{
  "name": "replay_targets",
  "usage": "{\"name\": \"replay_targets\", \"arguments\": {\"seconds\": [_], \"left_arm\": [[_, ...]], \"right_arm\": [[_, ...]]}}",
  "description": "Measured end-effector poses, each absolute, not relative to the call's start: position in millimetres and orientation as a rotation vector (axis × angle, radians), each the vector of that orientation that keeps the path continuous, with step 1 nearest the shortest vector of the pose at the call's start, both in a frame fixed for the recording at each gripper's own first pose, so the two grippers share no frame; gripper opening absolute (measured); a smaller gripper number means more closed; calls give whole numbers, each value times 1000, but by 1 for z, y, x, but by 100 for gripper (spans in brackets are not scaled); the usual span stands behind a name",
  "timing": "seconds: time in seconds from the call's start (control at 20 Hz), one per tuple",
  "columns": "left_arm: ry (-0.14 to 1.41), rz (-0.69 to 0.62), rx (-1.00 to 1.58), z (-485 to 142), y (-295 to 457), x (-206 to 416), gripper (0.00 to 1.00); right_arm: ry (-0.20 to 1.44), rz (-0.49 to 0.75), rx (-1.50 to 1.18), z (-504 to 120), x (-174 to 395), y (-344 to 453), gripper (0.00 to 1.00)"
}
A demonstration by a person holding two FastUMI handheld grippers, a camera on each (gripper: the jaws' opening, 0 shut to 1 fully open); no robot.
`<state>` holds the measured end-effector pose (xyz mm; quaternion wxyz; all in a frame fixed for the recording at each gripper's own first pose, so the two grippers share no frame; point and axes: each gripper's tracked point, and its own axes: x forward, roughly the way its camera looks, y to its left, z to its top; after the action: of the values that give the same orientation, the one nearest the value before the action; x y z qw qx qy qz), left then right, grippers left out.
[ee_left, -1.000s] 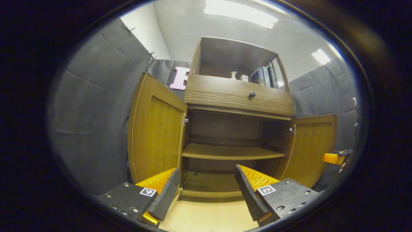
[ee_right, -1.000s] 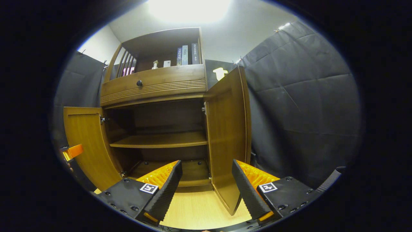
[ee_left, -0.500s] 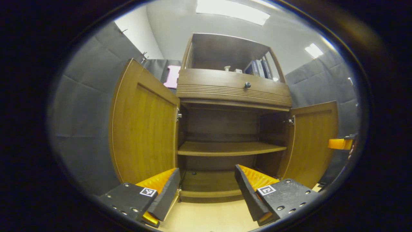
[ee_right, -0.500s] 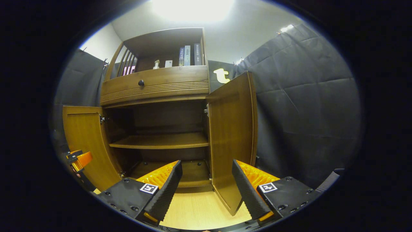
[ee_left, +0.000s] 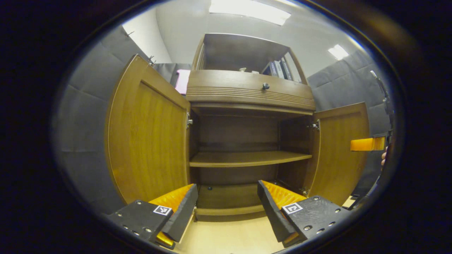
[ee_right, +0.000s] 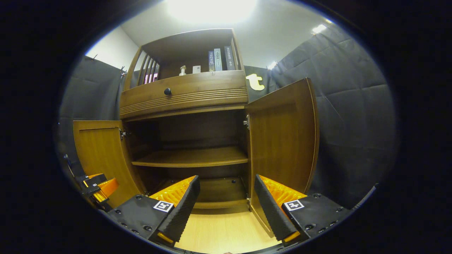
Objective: Open the right door of the double-door shoe cabinet with the right hand, and open the left door with the left hand.
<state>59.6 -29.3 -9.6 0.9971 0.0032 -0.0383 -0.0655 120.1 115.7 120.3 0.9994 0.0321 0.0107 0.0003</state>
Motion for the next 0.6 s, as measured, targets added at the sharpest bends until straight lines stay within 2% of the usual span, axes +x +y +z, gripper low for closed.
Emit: {"name": "replay_targets", "arguments": {"seconds": [0.2, 0.25, 0.5, 0.55, 0.6], "left_arm": [[-80, -77, -11, 3, -26, 48, 99], [-78, -58, -28, 6, -25, 45, 95], [-79, 60, -79, 20, -34, 16, 99], [-82, 73, -82, 24, -41, 8, 99], [-89, 80, -85, 28, -47, 2, 99]], "right_arm": [[9, 68, 44, 119, 126, 119, 92], [-1, 98, 43, 121, 127, 120, 92], [13, 276, 28, 109, 119, 135, 93], [20, 308, 18, 106, 117, 136, 98], [21, 333, 12, 106, 116, 136, 98]]}}
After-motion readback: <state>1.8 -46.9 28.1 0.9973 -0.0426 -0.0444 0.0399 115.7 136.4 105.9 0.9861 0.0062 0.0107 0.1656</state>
